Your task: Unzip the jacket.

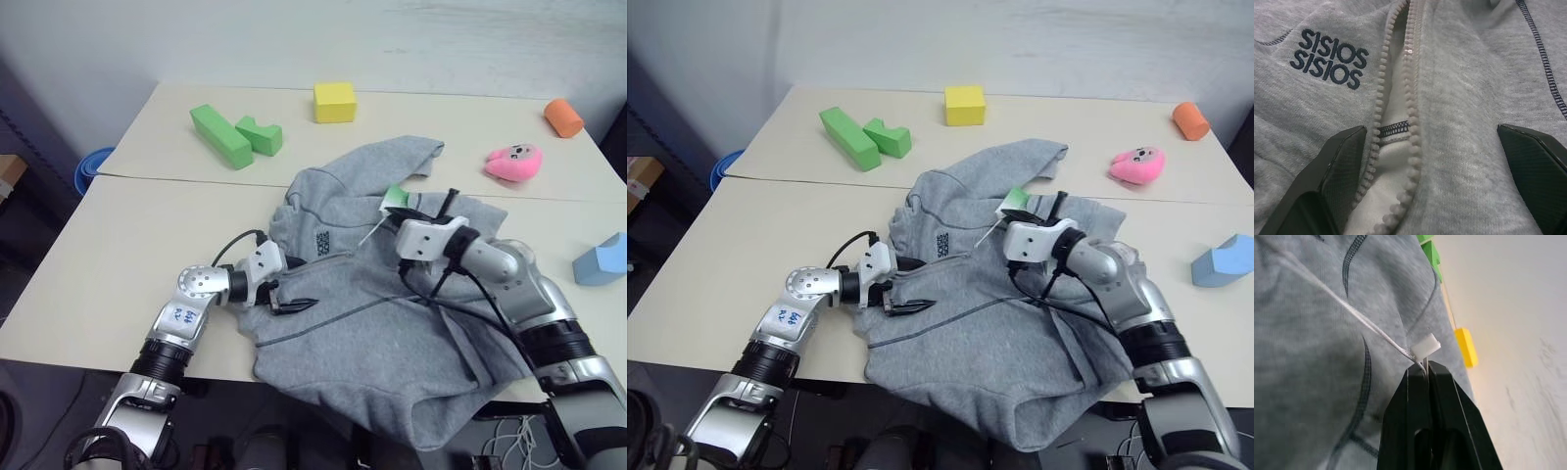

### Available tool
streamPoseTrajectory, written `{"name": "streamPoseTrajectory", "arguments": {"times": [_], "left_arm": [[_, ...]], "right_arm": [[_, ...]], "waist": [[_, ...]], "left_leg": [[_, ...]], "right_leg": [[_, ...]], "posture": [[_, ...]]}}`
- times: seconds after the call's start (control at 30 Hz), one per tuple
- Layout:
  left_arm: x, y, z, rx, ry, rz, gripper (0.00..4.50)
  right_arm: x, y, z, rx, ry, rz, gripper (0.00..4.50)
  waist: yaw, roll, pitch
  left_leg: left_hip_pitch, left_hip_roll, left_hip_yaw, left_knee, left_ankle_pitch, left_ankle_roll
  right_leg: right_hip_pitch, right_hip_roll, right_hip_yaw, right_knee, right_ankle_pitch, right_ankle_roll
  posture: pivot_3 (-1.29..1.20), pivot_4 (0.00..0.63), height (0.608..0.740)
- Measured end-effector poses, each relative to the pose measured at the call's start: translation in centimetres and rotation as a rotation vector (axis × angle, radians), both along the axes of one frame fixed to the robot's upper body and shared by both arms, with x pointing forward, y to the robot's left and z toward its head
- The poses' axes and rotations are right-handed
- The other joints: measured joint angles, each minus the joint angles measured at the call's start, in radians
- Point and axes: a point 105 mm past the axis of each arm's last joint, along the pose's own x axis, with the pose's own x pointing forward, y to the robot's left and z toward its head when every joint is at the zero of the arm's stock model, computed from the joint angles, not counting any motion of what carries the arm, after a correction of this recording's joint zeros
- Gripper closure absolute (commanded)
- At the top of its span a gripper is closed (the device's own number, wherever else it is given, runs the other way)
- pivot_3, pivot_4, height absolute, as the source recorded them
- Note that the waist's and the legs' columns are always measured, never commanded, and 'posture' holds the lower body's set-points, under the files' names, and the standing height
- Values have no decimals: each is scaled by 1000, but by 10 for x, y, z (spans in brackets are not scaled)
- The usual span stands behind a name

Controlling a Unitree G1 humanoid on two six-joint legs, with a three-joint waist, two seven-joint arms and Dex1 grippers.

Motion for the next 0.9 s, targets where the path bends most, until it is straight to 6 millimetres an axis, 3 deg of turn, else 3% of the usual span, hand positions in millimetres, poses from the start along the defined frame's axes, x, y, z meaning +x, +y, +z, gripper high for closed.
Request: {"name": "streamPoseTrajectory", "arguments": {"times": [0.1,0.2,0.47,0.77,0.9], "left_arm": [[-1,1,-1,1,3,2,0],[-1,0,-2,1,2,3,0],[-2,1,-3,7,11,7,0],[-2,9,-6,56,15,9,0],[-3,11,-9,83,15,9,0]], "right_arm": [[-10,-12,6,13,-16,-22,4469],[-16,-36,18,32,-45,-92,4469],[-22,-137,43,2,-146,-411,4469],[-32,-236,42,-65,-148,-704,4469],[-33,-251,25,-100,-96,-740,4469]], "waist": [[0,0,0],[1,0,0],[0,1,0],[-20,8,-5],[-27,8,-5]], "left_leg": [[0,0,0,0,0,0],[0,0,0,-1,0,0],[1,0,1,-2,0,0],[4,1,3,-4,1,-1],[15,2,4,-9,1,-2]], "right_leg": [[0,0,0,0,0,0],[0,0,0,-1,0,0],[0,0,0,-2,0,0],[3,0,1,-3,0,0],[13,0,2,-11,0,0]], "posture": [[0,150,740],[0,150,740],[0,150,740],[0,150,740],[0,150,740]]}}
